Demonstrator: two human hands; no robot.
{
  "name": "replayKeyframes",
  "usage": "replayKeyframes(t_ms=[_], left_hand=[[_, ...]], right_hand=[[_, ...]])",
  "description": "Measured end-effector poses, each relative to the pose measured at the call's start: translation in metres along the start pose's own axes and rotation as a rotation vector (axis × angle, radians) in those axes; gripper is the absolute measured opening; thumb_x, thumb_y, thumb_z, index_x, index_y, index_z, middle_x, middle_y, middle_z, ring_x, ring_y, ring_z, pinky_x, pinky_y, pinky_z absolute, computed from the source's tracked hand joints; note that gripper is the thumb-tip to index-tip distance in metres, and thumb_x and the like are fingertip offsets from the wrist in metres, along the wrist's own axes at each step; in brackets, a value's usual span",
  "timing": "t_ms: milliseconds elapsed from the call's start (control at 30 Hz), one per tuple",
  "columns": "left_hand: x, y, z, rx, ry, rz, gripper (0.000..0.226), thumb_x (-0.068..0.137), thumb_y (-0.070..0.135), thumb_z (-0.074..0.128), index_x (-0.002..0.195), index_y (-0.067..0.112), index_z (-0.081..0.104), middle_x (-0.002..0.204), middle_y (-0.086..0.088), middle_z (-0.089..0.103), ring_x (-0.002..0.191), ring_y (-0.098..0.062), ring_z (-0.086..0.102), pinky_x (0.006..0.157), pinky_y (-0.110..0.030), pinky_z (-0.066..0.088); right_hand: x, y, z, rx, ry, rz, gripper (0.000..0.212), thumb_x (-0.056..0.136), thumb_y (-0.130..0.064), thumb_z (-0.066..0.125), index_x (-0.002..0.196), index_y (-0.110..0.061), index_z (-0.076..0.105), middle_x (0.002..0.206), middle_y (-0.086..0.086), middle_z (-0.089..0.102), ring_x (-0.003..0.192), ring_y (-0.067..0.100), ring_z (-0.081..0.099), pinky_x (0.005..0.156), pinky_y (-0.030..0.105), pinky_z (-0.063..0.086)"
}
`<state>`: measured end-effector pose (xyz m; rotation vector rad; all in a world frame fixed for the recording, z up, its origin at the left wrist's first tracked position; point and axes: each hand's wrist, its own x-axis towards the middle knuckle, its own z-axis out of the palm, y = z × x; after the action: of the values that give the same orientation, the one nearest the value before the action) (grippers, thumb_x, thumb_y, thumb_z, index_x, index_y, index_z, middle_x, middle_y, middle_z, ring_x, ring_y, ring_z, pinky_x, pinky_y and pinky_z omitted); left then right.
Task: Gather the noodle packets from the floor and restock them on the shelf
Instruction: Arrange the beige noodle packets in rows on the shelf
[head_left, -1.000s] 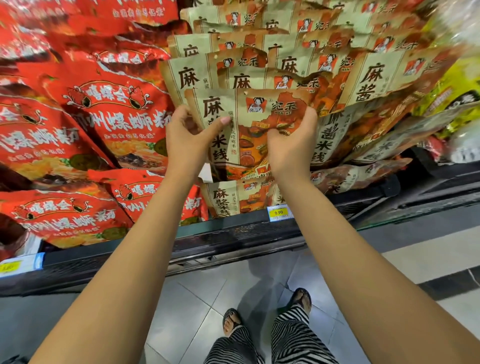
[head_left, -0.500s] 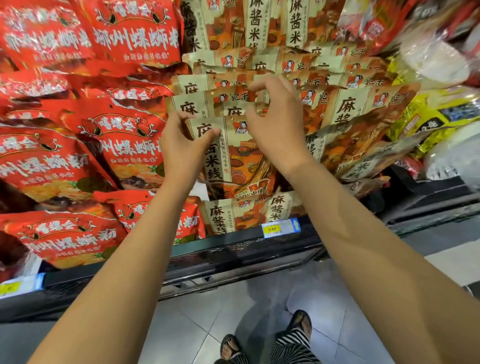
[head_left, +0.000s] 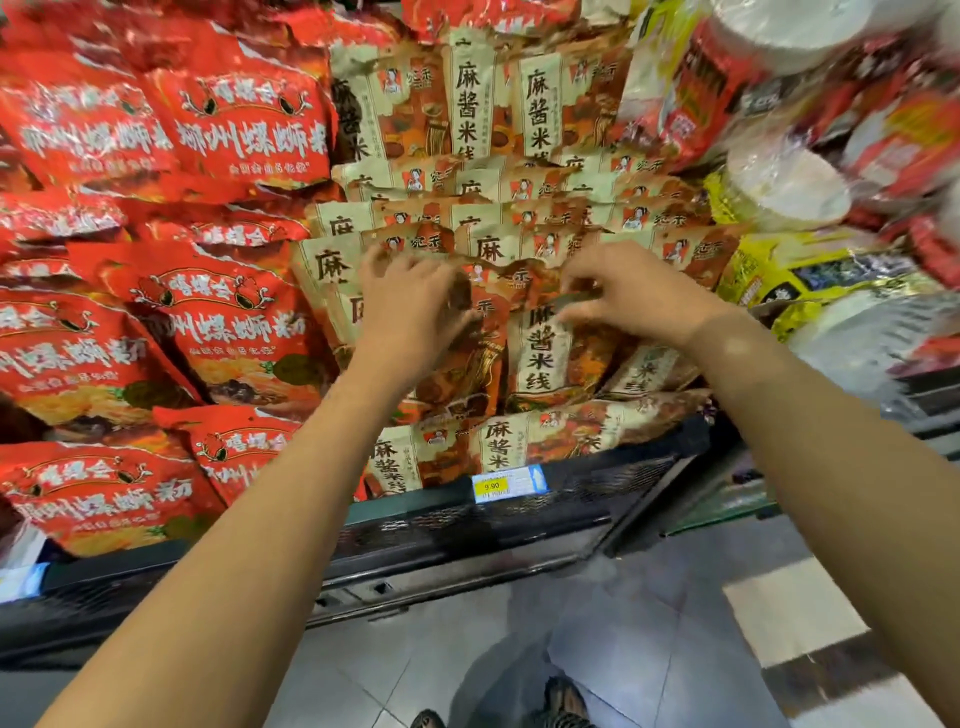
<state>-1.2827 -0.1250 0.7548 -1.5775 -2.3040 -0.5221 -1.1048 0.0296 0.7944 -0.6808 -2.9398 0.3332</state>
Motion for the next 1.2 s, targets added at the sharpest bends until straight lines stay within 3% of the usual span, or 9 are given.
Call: replayKeyframes(t_ms=[67,167,267,367,533,767,967,1100,1200], left_hand=[[0.006,0.006,0.001,-0.073,-0.006,-0.038,0.028,0.088,0.039,0.070,0.109,0.022,0.067,0.116,0.001,0.069,0.118,-0.023,0.056,0.112,-0.049,0.023],[0.009,0.007,0.002,-0.224,0.028,-0.150,0.020,0.085,0.035,0.075,0.092,0.017,0.069,0.097,0.001,0.070,0.101,-0.024,0.061,0.103,-0.042,0.029],[0.005,0.004,0.006,-0.316,0.079,-0.249,0.021,0.081,0.032,0.079,0.085,0.013,0.069,0.086,0.001,0.070,0.087,-0.025,0.065,0.096,-0.049,0.045],[0.002,0.009,0.006,-0.312,0.071,-0.256,0.022,0.081,0.032,0.079,0.086,0.014,0.068,0.081,0.005,0.065,0.084,-0.026,0.065,0.089,-0.052,0.050],[0.000,0.025,-0.003,-0.135,0.014,-0.196,0.031,0.085,0.043,0.073,0.099,0.017,0.066,0.097,0.002,0.068,0.099,-0.024,0.059,0.105,-0.044,0.032],[-0.011,0.033,-0.007,-0.015,-0.006,-0.163,0.054,0.082,0.055,0.069,0.121,0.019,0.060,0.129,-0.002,0.061,0.128,-0.026,0.047,0.114,-0.046,0.023],[-0.016,0.040,-0.012,0.062,-0.002,-0.142,0.065,0.082,0.056,0.067,0.134,0.019,0.054,0.139,-0.006,0.053,0.134,-0.028,0.041,0.116,-0.048,0.021],[-0.026,0.040,-0.012,0.116,0.009,-0.139,0.067,0.081,0.055,0.071,0.133,0.017,0.053,0.138,-0.008,0.053,0.132,-0.031,0.042,0.115,-0.050,0.022],[-0.033,0.051,-0.010,0.111,0.086,-0.159,0.072,0.078,0.059,0.071,0.131,0.012,0.054,0.138,-0.013,0.051,0.131,-0.035,0.040,0.112,-0.052,0.025]], right_hand=[[0.007,0.010,0.002,0.022,0.028,-0.025,0.016,0.086,-0.027,0.073,0.092,-0.012,0.070,0.091,0.004,0.066,0.089,0.023,0.059,0.080,0.038,0.049],[0.016,0.017,0.008,0.089,0.095,0.010,0.016,0.089,-0.025,0.070,0.085,-0.009,0.068,0.083,0.004,0.068,0.082,0.022,0.060,0.079,0.038,0.050],[0.020,0.024,0.016,0.137,0.210,0.041,0.018,0.090,-0.026,0.069,0.081,-0.010,0.065,0.081,0.003,0.066,0.081,0.022,0.061,0.077,0.036,0.050],[0.021,0.020,0.014,0.093,0.185,0.000,0.018,0.091,-0.030,0.067,0.088,-0.012,0.066,0.083,0.000,0.061,0.083,0.019,0.054,0.074,0.033,0.046],[0.025,0.016,0.008,0.023,0.115,-0.043,0.025,0.089,-0.036,0.068,0.097,-0.012,0.067,0.089,0.003,0.065,0.086,0.019,0.049,0.072,0.032,0.043],[0.012,0.025,-0.001,0.039,0.100,-0.049,0.043,0.083,-0.044,0.073,0.113,-0.016,0.061,0.106,0.006,0.066,0.098,0.024,0.058,0.086,0.036,0.050],[-0.006,0.039,-0.017,0.100,0.143,-0.051,0.057,0.081,-0.057,0.070,0.119,-0.016,0.060,0.123,0.004,0.060,0.116,0.023,0.052,0.096,0.039,0.044],[-0.028,0.060,-0.027,0.156,0.231,-0.072,0.054,0.075,-0.062,0.071,0.106,-0.019,0.060,0.107,-0.003,0.055,0.104,0.014,0.046,0.084,0.029,0.035],[-0.045,0.070,-0.030,0.172,0.262,-0.150,0.062,0.066,-0.067,0.065,0.095,-0.013,0.061,0.096,0.000,0.058,0.096,0.019,0.051,0.076,0.029,0.030]])
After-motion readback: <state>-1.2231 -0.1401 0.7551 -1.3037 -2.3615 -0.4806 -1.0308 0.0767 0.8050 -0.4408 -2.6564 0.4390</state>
